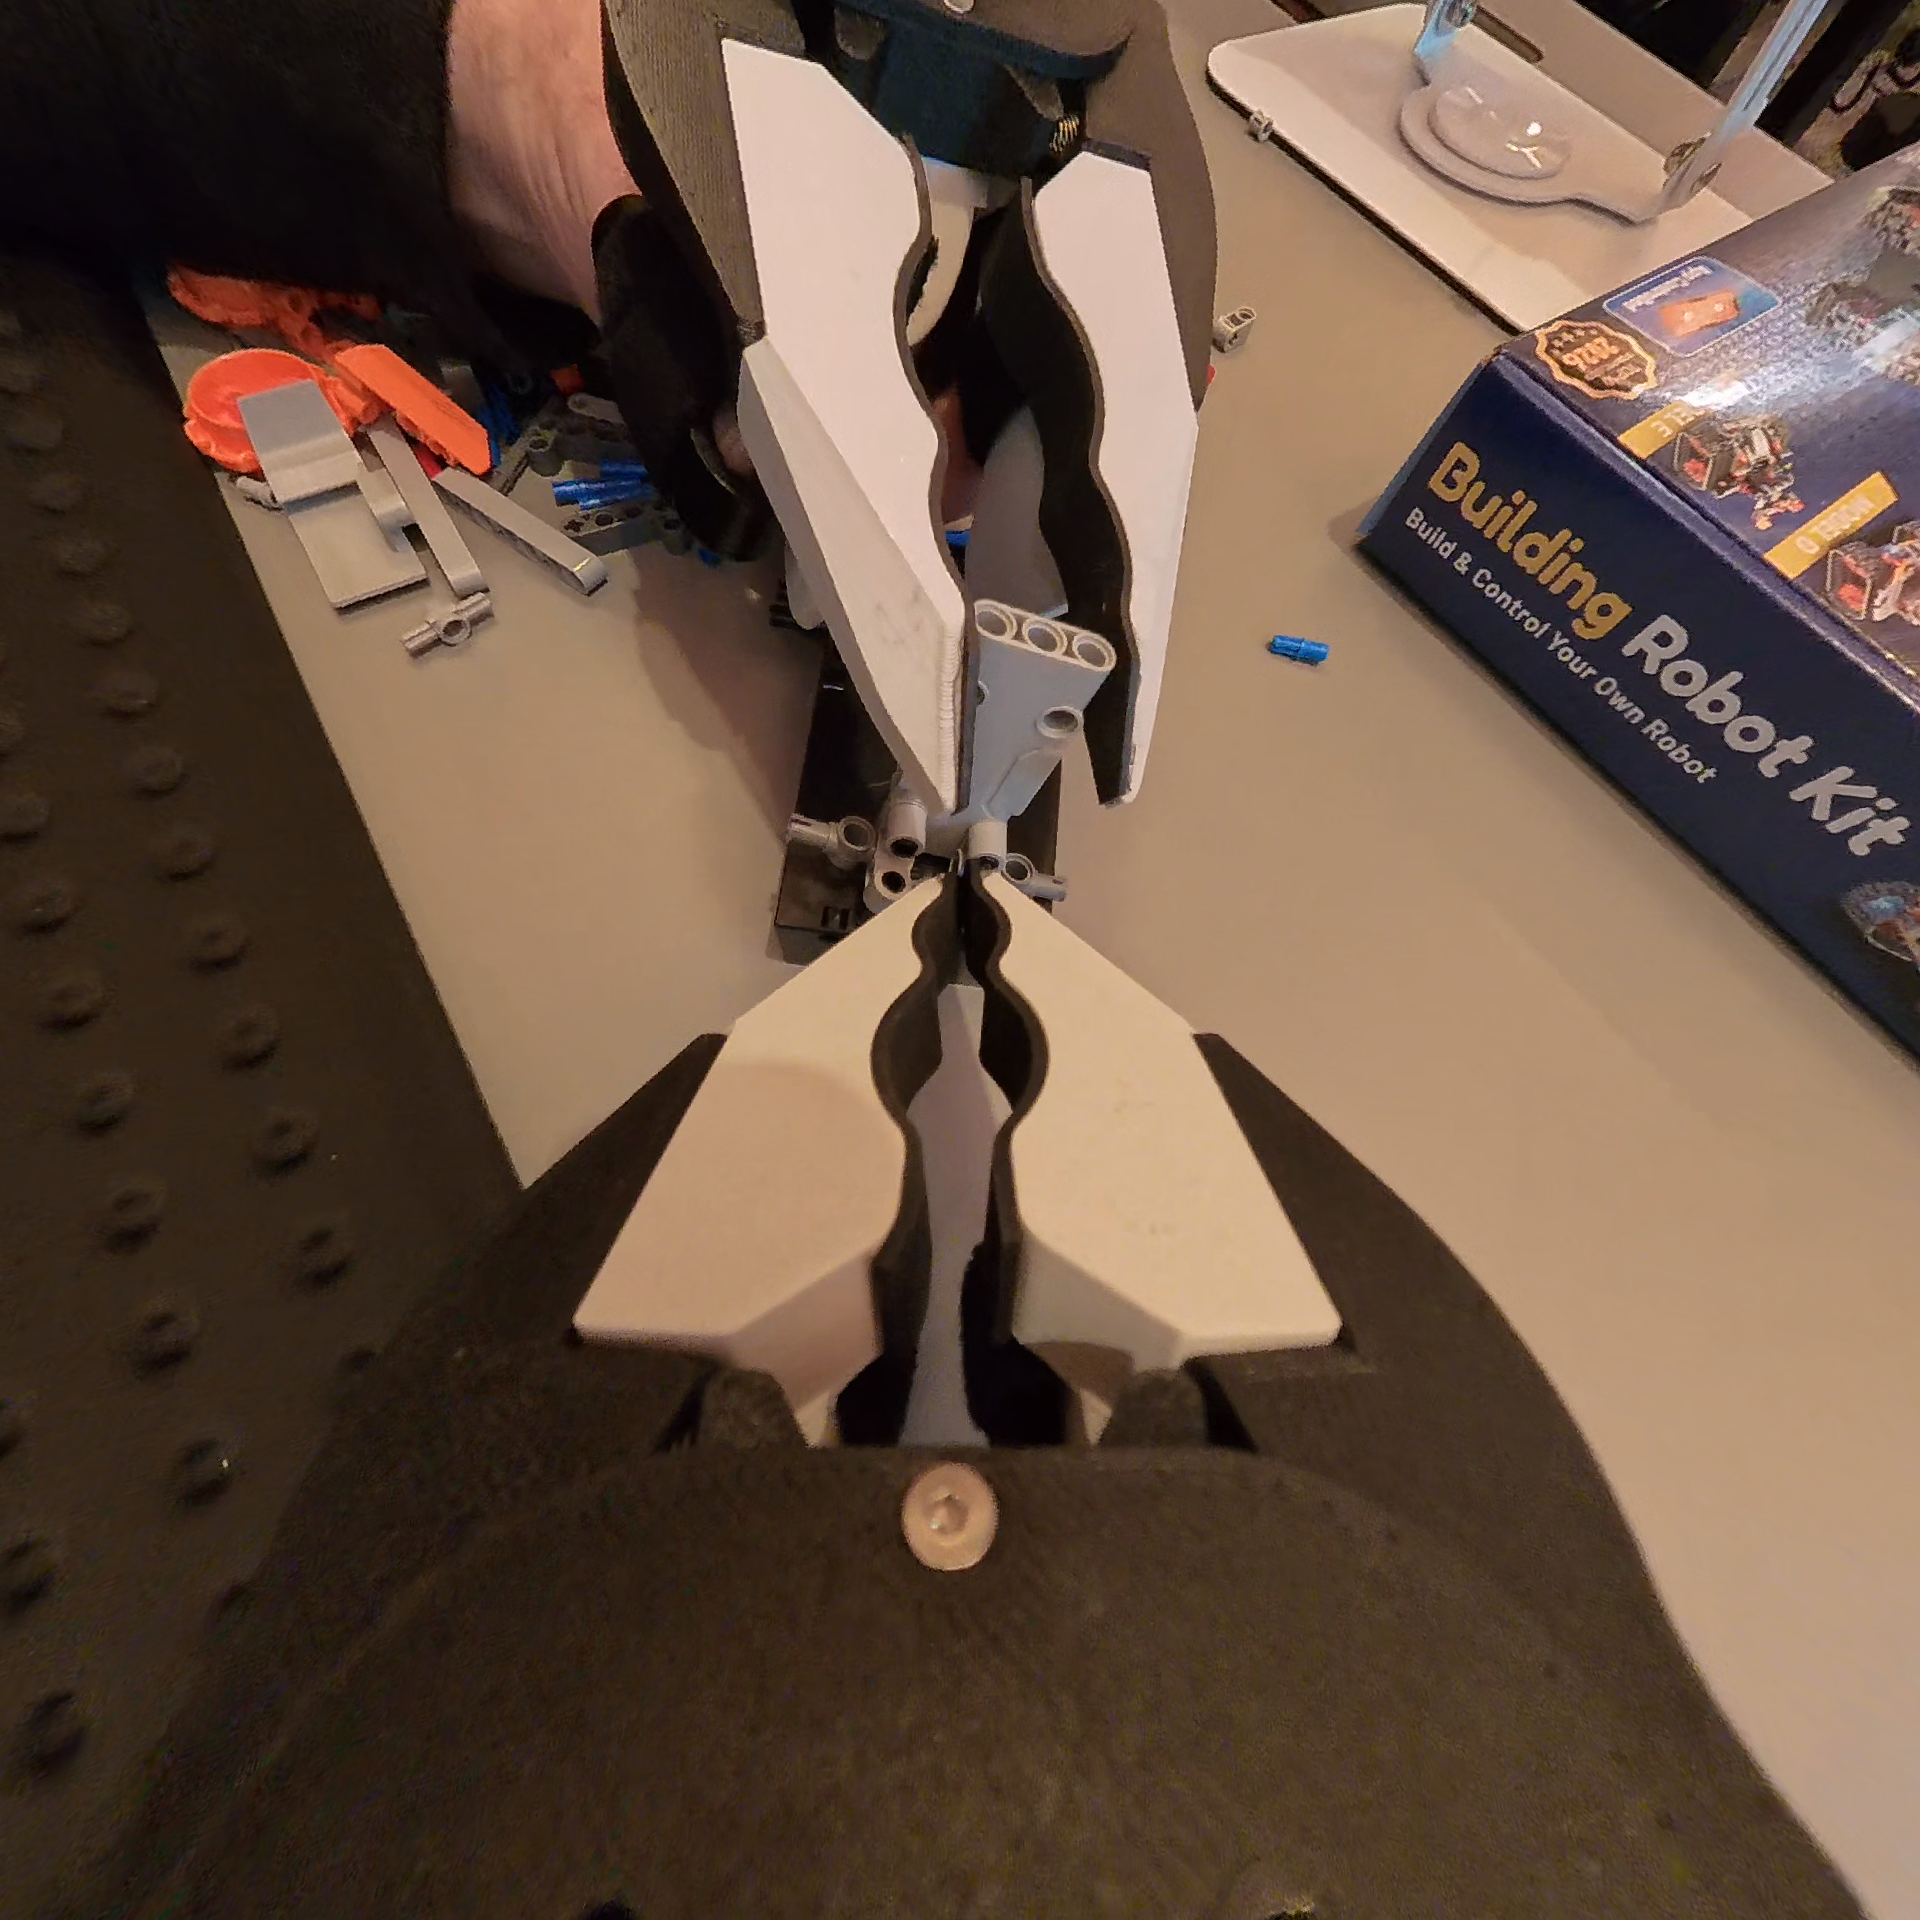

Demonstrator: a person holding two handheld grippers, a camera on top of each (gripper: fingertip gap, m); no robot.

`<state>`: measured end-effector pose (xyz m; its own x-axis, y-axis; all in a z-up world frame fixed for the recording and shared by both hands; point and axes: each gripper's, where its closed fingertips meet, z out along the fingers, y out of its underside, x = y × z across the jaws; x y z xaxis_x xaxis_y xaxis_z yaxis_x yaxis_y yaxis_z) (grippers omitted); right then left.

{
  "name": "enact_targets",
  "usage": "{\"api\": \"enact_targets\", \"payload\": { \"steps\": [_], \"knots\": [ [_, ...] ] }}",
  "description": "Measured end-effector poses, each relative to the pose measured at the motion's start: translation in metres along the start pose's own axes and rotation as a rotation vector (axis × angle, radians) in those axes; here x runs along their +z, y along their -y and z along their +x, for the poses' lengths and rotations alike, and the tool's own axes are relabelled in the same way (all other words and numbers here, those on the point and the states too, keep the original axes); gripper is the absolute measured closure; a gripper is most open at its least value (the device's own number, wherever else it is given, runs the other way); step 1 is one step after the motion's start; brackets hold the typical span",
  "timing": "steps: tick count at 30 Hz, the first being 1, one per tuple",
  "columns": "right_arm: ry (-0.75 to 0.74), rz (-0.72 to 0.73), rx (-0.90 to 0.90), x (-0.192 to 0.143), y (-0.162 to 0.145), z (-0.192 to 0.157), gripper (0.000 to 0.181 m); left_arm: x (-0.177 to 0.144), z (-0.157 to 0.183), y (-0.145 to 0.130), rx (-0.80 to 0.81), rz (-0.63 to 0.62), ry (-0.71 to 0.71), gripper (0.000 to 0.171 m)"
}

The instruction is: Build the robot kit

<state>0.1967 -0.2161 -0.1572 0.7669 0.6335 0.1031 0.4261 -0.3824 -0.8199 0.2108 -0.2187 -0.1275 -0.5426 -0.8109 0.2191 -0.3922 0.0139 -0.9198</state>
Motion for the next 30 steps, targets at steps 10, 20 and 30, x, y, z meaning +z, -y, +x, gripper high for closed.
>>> {"api": "enact_targets", "payload": {
  "steps": [10,20,30],
  "knots": [
    [-0.029,0.025,-0.036,-0.0005,-0.0001,-0.0016,0.181,-0.0001,0.0025,-0.0015,0.063,-0.036,0.015,0.148],
    [-0.006,0.037,-0.034,0.001,0.0014,-0.0049,0.181,0.0031,0.0071,0.0015,0.095,-0.045,0.003,0.148],
    [-0.03,0.011,-0.109,0.0024,-0.0007,-0.0101,0.181,0.0039,0.0102,-0.0024,0.094,-0.042,-0.016,0.147]
  ]
}}
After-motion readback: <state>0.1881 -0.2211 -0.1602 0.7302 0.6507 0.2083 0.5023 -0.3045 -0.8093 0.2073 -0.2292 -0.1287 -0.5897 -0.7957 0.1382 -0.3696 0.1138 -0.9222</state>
